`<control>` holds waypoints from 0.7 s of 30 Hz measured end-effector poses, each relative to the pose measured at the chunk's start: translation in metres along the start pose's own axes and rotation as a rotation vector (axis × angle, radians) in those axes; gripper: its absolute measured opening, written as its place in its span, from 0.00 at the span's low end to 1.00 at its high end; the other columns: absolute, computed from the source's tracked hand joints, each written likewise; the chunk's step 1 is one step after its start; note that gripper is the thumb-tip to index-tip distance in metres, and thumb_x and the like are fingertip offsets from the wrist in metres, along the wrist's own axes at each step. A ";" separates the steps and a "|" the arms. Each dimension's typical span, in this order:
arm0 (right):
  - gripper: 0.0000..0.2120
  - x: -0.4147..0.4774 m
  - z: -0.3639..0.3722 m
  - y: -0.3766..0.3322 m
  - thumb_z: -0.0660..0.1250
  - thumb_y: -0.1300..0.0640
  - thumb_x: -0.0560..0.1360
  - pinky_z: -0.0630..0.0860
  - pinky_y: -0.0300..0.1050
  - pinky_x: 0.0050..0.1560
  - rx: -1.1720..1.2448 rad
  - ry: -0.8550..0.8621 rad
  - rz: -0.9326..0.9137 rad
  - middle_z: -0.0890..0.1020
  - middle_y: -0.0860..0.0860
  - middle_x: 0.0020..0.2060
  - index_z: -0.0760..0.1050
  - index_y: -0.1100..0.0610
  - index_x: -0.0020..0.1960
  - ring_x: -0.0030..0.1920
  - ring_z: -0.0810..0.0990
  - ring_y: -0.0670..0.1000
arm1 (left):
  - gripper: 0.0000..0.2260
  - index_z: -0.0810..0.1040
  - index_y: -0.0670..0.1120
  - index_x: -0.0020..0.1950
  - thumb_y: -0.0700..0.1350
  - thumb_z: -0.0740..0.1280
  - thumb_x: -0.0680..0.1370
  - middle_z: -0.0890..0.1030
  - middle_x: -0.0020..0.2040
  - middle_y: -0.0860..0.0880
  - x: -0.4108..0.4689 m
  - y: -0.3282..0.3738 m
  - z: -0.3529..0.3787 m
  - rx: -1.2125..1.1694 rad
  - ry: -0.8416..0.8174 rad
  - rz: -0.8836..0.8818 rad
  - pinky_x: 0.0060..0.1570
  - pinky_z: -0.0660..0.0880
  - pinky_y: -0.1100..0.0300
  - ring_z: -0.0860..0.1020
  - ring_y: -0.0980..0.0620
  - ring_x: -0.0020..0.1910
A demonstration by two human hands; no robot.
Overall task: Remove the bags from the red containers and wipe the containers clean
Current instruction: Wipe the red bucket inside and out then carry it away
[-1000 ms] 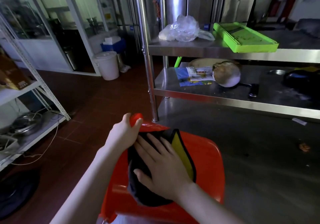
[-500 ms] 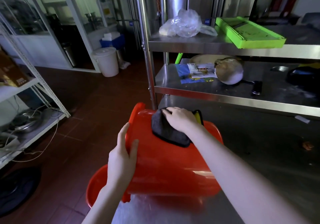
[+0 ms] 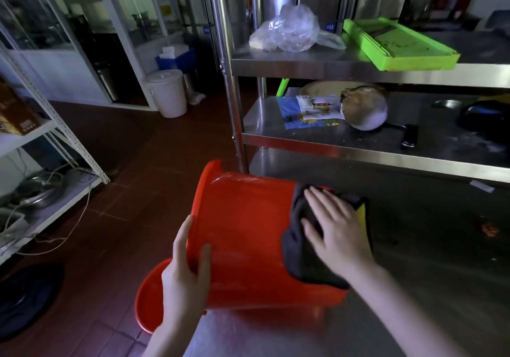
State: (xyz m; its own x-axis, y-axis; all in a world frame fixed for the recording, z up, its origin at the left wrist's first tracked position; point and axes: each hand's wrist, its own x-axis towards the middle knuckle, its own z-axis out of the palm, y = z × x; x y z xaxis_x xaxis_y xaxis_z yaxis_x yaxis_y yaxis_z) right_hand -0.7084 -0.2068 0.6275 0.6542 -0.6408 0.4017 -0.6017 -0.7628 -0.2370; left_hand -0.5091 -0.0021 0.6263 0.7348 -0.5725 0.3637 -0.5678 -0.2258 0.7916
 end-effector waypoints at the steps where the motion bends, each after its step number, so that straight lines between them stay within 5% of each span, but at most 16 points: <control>1: 0.25 0.015 -0.001 0.013 0.56 0.44 0.80 0.67 0.51 0.70 0.059 -0.024 0.086 0.73 0.52 0.70 0.71 0.55 0.71 0.70 0.71 0.54 | 0.26 0.60 0.71 0.72 0.58 0.62 0.75 0.78 0.34 0.68 -0.006 -0.002 -0.001 0.002 0.005 -0.006 0.29 0.72 0.74 0.79 0.69 0.36; 4: 0.20 0.055 -0.005 0.047 0.56 0.45 0.81 0.64 0.45 0.70 0.304 -0.256 0.337 0.71 0.45 0.71 0.70 0.48 0.71 0.71 0.68 0.50 | 0.26 0.59 0.72 0.71 0.58 0.62 0.75 0.76 0.44 0.69 -0.017 -0.006 -0.004 -0.018 0.002 -0.024 0.35 0.72 0.74 0.78 0.73 0.42; 6: 0.20 0.059 -0.002 0.053 0.53 0.44 0.82 0.64 0.45 0.71 0.305 -0.355 0.342 0.69 0.43 0.73 0.68 0.46 0.72 0.72 0.67 0.49 | 0.25 0.60 0.73 0.68 0.52 0.65 0.77 0.77 0.47 0.66 -0.016 -0.009 -0.006 -0.020 -0.010 -0.036 0.35 0.73 0.73 0.79 0.71 0.42; 9: 0.20 0.036 -0.001 0.042 0.57 0.48 0.82 0.63 0.42 0.71 0.262 -0.194 0.199 0.70 0.46 0.72 0.69 0.49 0.72 0.72 0.68 0.49 | 0.23 0.62 0.65 0.57 0.43 0.70 0.75 0.78 0.39 0.59 0.006 -0.006 -0.017 0.080 -0.042 -0.004 0.30 0.72 0.59 0.81 0.57 0.35; 12: 0.23 0.003 -0.008 0.020 0.56 0.46 0.81 0.61 0.44 0.73 0.174 -0.089 -0.022 0.70 0.47 0.72 0.68 0.52 0.73 0.73 0.66 0.48 | 0.17 0.60 0.55 0.53 0.54 0.69 0.75 0.77 0.42 0.49 0.061 0.010 -0.025 0.184 -0.075 -0.056 0.39 0.70 0.53 0.76 0.46 0.39; 15: 0.27 -0.023 -0.013 -0.008 0.50 0.40 0.81 0.57 0.49 0.76 0.068 -0.140 -0.161 0.64 0.45 0.75 0.63 0.51 0.76 0.77 0.58 0.46 | 0.24 0.61 0.57 0.65 0.65 0.62 0.75 0.78 0.46 0.47 0.115 0.024 -0.021 0.374 -0.226 -0.163 0.42 0.73 0.53 0.76 0.47 0.38; 21: 0.29 -0.028 -0.011 -0.051 0.52 0.37 0.80 0.58 0.51 0.76 -0.018 -0.168 -0.240 0.61 0.43 0.76 0.60 0.49 0.77 0.77 0.55 0.47 | 0.26 0.69 0.62 0.67 0.69 0.63 0.72 0.81 0.42 0.50 0.118 0.007 -0.022 0.424 -0.186 -0.043 0.41 0.78 0.55 0.79 0.48 0.40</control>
State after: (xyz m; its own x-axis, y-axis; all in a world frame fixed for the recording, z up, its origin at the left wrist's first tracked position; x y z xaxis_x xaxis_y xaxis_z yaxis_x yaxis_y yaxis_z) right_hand -0.7009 -0.1493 0.6382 0.8446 -0.4490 0.2915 -0.4276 -0.8935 -0.1371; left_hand -0.4187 -0.0537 0.6857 0.7041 -0.6783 0.2099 -0.6681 -0.5327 0.5195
